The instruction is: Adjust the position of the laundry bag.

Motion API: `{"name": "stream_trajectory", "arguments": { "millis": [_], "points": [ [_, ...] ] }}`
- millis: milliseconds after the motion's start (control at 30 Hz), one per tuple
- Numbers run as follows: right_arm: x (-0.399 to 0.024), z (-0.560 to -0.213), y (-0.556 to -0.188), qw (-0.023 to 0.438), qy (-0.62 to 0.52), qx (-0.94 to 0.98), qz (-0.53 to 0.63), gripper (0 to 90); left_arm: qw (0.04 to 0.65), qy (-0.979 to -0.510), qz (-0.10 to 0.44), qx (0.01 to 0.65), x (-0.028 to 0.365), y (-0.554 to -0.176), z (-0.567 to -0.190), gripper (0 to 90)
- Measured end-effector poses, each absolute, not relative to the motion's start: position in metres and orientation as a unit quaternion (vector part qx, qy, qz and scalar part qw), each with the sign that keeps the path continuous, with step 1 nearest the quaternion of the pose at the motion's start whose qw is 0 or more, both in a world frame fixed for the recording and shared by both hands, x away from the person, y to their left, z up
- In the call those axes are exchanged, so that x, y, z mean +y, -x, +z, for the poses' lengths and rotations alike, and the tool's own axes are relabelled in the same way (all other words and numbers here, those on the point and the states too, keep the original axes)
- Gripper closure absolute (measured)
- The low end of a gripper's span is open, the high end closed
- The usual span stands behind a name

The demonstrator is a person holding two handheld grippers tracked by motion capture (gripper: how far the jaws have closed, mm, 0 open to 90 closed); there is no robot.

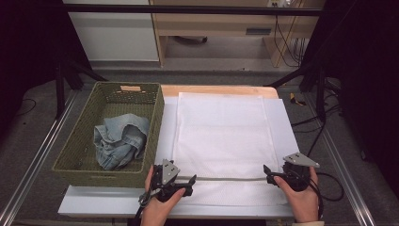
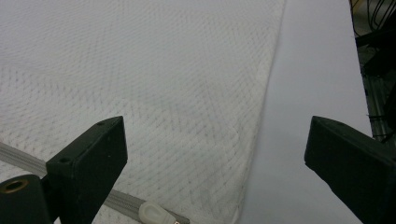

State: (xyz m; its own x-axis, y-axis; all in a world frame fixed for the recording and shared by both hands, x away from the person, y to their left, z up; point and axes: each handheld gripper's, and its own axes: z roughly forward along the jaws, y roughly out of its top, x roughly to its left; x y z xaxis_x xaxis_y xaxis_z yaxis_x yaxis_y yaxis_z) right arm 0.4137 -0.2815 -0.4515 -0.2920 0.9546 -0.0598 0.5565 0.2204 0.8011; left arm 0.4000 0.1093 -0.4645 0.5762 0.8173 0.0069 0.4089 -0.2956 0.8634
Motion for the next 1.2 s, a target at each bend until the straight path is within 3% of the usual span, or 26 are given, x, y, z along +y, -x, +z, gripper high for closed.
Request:
{"name": "stream_trajectory", "arguments": {
  "millis": [467, 933, 1200],
  "points": [
    [-0.279, -0.443, -0.413, 0.273, -0.520, 0.728, 0.354, 6.5, 0.434, -0.775, 0.227, 0.400, 0.107, -0.396, -0.467, 7.5],
    [-0.269, -0.402, -0.465, 0.274, -0.520, 0.734, 0.340, 6.0, 0.424, -0.777, 0.228, 0.406, 0.110, -0.393, -0.468, 8.0],
    [-0.266, -0.405, -0.480, 0.266, -0.522, 0.737, 0.337, 7.0, 0.424, -0.778, 0.229, 0.404, 0.108, -0.393, -0.470, 8.0]
  ]
}}
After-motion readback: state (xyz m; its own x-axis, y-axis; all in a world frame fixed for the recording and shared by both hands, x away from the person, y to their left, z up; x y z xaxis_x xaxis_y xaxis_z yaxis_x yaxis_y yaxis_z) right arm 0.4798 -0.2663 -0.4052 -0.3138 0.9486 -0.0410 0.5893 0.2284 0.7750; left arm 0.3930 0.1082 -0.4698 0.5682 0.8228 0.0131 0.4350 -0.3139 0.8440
